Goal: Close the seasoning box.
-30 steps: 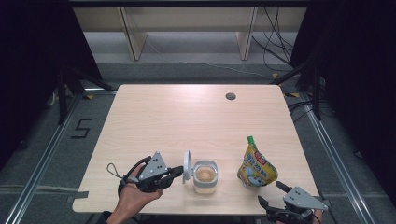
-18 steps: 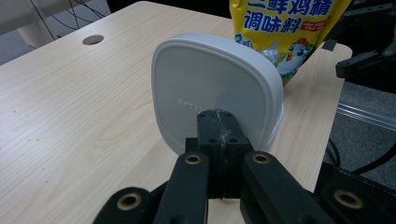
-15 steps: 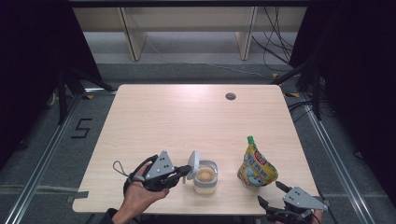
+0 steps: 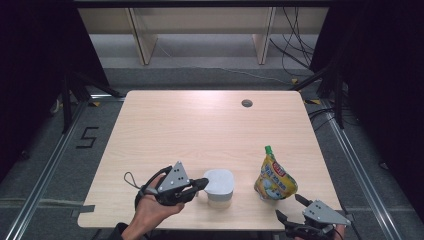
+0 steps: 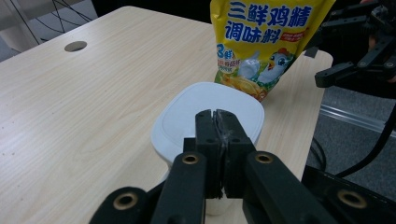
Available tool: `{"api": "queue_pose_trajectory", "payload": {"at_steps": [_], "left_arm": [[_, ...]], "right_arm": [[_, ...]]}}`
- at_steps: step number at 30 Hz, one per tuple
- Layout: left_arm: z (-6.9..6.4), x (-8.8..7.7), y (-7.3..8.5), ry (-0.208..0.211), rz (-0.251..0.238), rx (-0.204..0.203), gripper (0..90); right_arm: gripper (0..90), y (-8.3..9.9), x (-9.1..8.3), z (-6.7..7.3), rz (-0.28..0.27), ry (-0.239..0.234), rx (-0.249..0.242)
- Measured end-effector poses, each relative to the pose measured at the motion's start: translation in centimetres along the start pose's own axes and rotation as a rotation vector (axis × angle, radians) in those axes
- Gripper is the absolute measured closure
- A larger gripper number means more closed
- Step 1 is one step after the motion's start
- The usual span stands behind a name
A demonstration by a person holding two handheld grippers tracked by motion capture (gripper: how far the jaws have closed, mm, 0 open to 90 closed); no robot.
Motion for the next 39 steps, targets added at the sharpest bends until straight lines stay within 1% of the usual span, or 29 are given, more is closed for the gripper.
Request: {"api": "queue_pose_trajectory", "payload": {"at_steps": [1, 2, 3, 4, 6, 7, 8, 9, 10, 12, 13, 14, 15, 16, 17, 18, 20, 21, 22, 24, 25, 27, 29, 31, 33, 34, 35, 38, 39], "left_arm": [[0.2, -0.3, 0.2, 0.004, -0.012, -0.018, 83.8], [0.1, -0.4, 0.4, 0.057, -0.017, -0.05, 80.4], [0.5, -0.8, 0.7, 0.021, -0.029, -0.087, 78.2], [0.6, -1.0, 0.9, 0.05, -0.031, -0.096, 76.3], [1.3, -1.5, 1.4, 0.016, -0.039, -0.112, 71.0], [1.5, -1.8, 1.8, 0.005, -0.032, -0.114, 69.6], [1.7, -2.0, 2.1, 0.004, -0.035, -0.104, 67.9], [1.8, -2.1, 2.4, 0.008, -0.043, -0.129, 65.7], [1.8, -2.2, 2.6, 0.006, -0.047, -0.141, 63.6], [2.1, -2.5, 3.2, 0.0, -0.037, -0.138, 59.3], [2.2, -2.6, 3.3, 0.002, -0.037, -0.126, 56.0], [2.3, -2.7, 3.6, -0.004, -0.033, -0.146, 53.1], [2.4, -2.8, 3.7, -0.014, -0.027, -0.142, 50.0], [2.4, -2.8, 3.8, -0.012, -0.036, -0.151, 48.2], [2.4, -2.9, 4.0, -0.007, -0.035, -0.144, 46.1], [2.4, -2.9, 4.0, -0.005, -0.041, -0.151, 42.9], [2.5, -3.0, 4.4, -0.009, -0.031, -0.132, 38.0], [2.4, -3.1, 4.5, -0.017, -0.027, -0.149, 36.7], [2.5, -3.1, 4.8, -0.02, -0.017, -0.146, 35.5], [2.5, -3.1, 5.1, -0.009, -0.019, -0.147, 34.3], [2.6, -3.2, 5.5, -0.017, -0.006, -0.145, 33.9], [2.5, -3.2, 5.9, -0.016, -0.002, -0.174, 32.8], [2.5, -3.4, 6.2, -0.019, -0.002, -0.177, 32.6], [2.4, -3.4, 6.5, -0.023, -0.004, -0.193, 32.5], [2.5, -3.5, 6.8, -0.027, 0.004, -0.186, 32.4], [2.6, -3.7, 7.2, -0.035, 0.028, -0.168, 32.4], [2.4, -3.6, 7.2, -0.031, 0.016, -0.185, 32.2], [2.2, -3.6, 7.7, -0.022, 0.03, -0.181, 31.2], [2.1, -3.6, 7.9, -0.031, 0.037, -0.183, 30.7]], "right_arm": [[20.9, -0.1, 0.0, -0.1, -0.009, 0.004, -0.014], [20.9, 0.0, 0.0, 0.0, -0.003, -0.002, -0.004], [20.9, 0.0, 0.1, 0.1, -0.004, -0.018, 0.002], [20.9, 0.0, 0.1, 0.2, -0.002, -0.018, 0.012], [20.9, 0.2, -0.1, 0.5, 0.022, -0.004, 0.053], [20.9, 0.2, -0.1, 0.5, 0.019, -0.003, 0.048], [20.9, 0.0, 0.0, 0.2, 0.008, -0.008, 0.019], [20.9, 0.0, 0.1, 0.2, 0.004, -0.02, 0.018], [20.9, 0.0, 0.0, 0.2, 0.006, -0.009, 0.015], [20.9, 0.0, 0.1, 0.3, 0.005, -0.023, 0.022], [20.9, 0.0, 0.0, 0.3, 0.008, -0.011, 0.024], [20.9, 0.0, 0.0, 0.3, 0.009, -0.011, 0.022], [20.9, 0.0, 0.0, 0.3, 0.008, -0.011, 0.022], [20.9, 0.0, 0.0, 0.2, 0.008, -0.011, 0.022], [20.9, 0.0, 0.1, 0.4, 0.006, -0.017, 0.035], [20.9, 0.0, 0.1, 0.2, 0.005, -0.02, 0.009], [20.9, 0.0, 0.1, 0.3, 0.005, -0.017, 0.011], [20.9, 0.0, 0.1, 0.3, 0.005, -0.017, 0.011], [20.9, 0.0, 0.1, 0.3, 0.006, -0.017, 0.012], [20.9, 0.0, 0.1, 0.3, 0.005, -0.02, 0.016], [20.9, 0.0, 0.1, 0.3, 0.005, -0.021, 0.016], [20.9, -0.1, 0.1, 0.4, 0.0, -0.027, 0.019], [20.9, -0.1, 0.1, 0.4, 0.002, -0.028, 0.019], [20.9, -0.1, 0.1, 0.4, 0.001, -0.028, 0.019], [20.9, -0.1, 0.1, 0.3, 0.0, -0.022, -0.002], [20.9, -0.1, 0.1, 0.3, -0.001, -0.021, -0.001], [20.9, -0.2, 0.1, 0.2, -0.006, -0.011, -0.008], [20.9, -0.1, 0.0, 0.2, -0.003, -0.01, -0.004], [20.9, -0.1, 0.0, 0.2, -0.003, -0.011, -0.004]]}}
Point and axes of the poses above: each handheld gripper's, and its own axes: x roughly forward along the jaws, y roughly out of its underside, z roughly to its left, the point moved 7 cm from there along x, roughly forward along the jaws, and after that the axes turned 2 degrees about x, right-handed, at the moved point
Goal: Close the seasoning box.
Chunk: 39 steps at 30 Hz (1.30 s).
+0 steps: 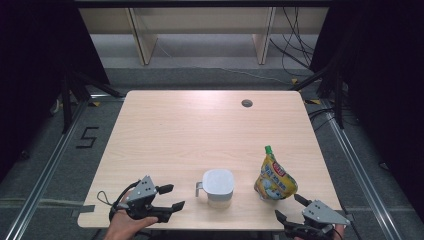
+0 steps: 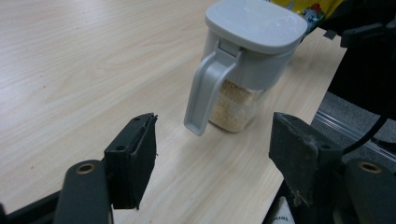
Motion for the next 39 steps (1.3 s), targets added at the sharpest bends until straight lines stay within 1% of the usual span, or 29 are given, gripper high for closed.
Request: {"api": "queue_pose_trajectory", "payload": {"at_steps": [2, 4, 5, 6, 8, 9, 11, 12, 13, 14, 15, 16, 17, 18, 19, 20, 23, 24, 26, 28, 29, 30, 31, 33, 34, 35, 36, 37, 39], "left_arm": [[0.0, 0.0, 0.3, 0.007, 0.006, 0.005, 30.0], [-0.1, 0.0, 0.6, -0.001, 0.017, 0.003, 29.0], [-0.2, 0.2, 0.7, 0.005, 0.003, -0.003, 28.5], [-0.2, 0.1, 0.8, 0.002, 0.023, 0.0, 27.9], [-0.3, 0.2, 1.2, -0.01, 0.024, 0.002, 27.0], [-0.3, 0.2, 1.4, -0.007, 0.043, 0.009, 27.0], [-0.3, 0.2, 1.8, -0.022, 0.062, 0.037, 26.7], [-0.4, 0.3, 2.0, -0.027, 0.062, 0.042, 26.6], [-0.5, 0.3, 2.2, -0.026, 0.073, 0.05, 26.5], [-0.6, 0.3, 2.5, -0.034, 0.085, 0.047, 26.5], [-0.5, 0.3, 2.6, -0.036, 0.093, 0.063, 26.4], [-0.6, 0.5, 2.7, -0.034, 0.081, 0.049, 26.4], [-0.6, 0.4, 2.8, -0.032, 0.091, 0.049, 26.3], [-0.7, 0.6, 2.8, -0.032, 0.075, 0.035, 26.4], [-0.6, 0.6, 3.0, -0.033, 0.079, 0.051, 26.3], [-0.7, 0.6, 3.1, -0.03, 0.09, 0.043, 26.2], [-0.6, 0.6, 3.2, -0.037, 0.106, 0.052, 26.1], [-0.8, 0.7, 3.1, -0.037, 0.086, 0.029, 26.1], [-0.5, 0.6, 3.2, -0.034, 0.101, 0.05, 26.0], [-0.5, 0.6, 3.3, -0.039, 0.102, 0.048, 25.9], [-0.6, 0.7, 3.2, -0.034, 0.099, 0.043, 25.9], [-0.6, 0.7, 3.3, -0.034, 0.101, 0.045, 25.8], [-0.5, 0.7, 3.3, -0.035, 0.101, 0.044, 25.8], [-0.5, 0.7, 3.3, -0.035, 0.1, 0.043, 25.8], [-0.5, 0.7, 3.3, -0.035, 0.1, 0.043, 25.7], [-0.5, 0.7, 3.3, -0.035, 0.101, 0.043, 25.7], [-0.6, 0.8, 3.3, -0.036, 0.092, 0.029, 25.7], [-0.6, 0.8, 3.2, -0.035, 0.085, 0.026, 25.6], [-0.6, 0.8, 3.2, -0.034, 0.087, 0.023, 25.4]], "right_arm": [[20.8, 0.0, 0.1, 0.0, -0.004, -0.007, 0.003], [20.7, -0.1, 0.1, -0.2, -0.015, 0.006, -0.02], [20.7, -0.1, 0.1, -0.2, -0.014, 0.003, -0.018], [20.5, -0.1, 0.1, -0.2, -0.014, 0.003, -0.018], [20.4, 0.0, 0.1, -0.1, -0.011, 0.005, -0.009], [20.2, 0.0, 0.1, -0.1, -0.003, 0.001, -0.016], [20.1, 0.1, 0.0, -0.1, 0.0, 0.0, -0.014], [20.1, 0.0, 0.1, -0.2, -0.003, 0.002, -0.019], [20.1, 0.2, 0.0, 0.1, 0.014, -0.014, 0.01], [20.1, 0.3, 0.0, 0.2, 0.026, -0.024, 0.028], [20.0, 0.3, 0.1, 0.2, 0.026, -0.028, 0.025], [20.0, 0.4, 0.1, 0.2, 0.027, -0.031, 0.028], [19.9, 0.4, 0.1, 0.3, 0.029, -0.032, 0.029], [19.9, 0.4, 0.1, 0.2, 0.031, -0.032, 0.023], [19.9, 0.4, 0.1, 0.2, 0.033, -0.034, 0.02], [19.9, 0.4, 0.1, 0.3, 0.032, -0.034, 0.021], [19.9, 0.4, 0.1, 0.2, 0.033, -0.032, 0.016], [19.9, 0.4, 0.2, 0.3, 0.032, -0.031, 0.015], [19.9, 0.4, 0.1, 0.3, 0.037, -0.03, 0.018], [19.9, 0.4, 0.1, 0.2, 0.038, -0.022, 0.015], [19.9, 0.4, 0.1, 0.2, 0.035, -0.017, 0.01], [19.9, 0.3, 0.2, 0.0, 0.021, -0.013, -0.011], [19.9, 0.3, 0.2, -0.1, 0.02, -0.014, -0.018], [19.9, 0.3, 0.2, -0.1, 0.021, -0.014, -0.016], [19.9, 0.5, 0.2, 0.2, 0.042, -0.029, 0.013], [19.8, 0.4, 0.2, 0.0, 0.026, -0.019, -0.006], [19.8, 0.4, 0.2, 0.1, 0.029, -0.022, -0.003], [19.7, 0.5, 0.2, 0.2, 0.038, -0.028, 0.009], [19.8, 0.5, 0.2, 0.2, 0.04, -0.03, 0.01]]}}
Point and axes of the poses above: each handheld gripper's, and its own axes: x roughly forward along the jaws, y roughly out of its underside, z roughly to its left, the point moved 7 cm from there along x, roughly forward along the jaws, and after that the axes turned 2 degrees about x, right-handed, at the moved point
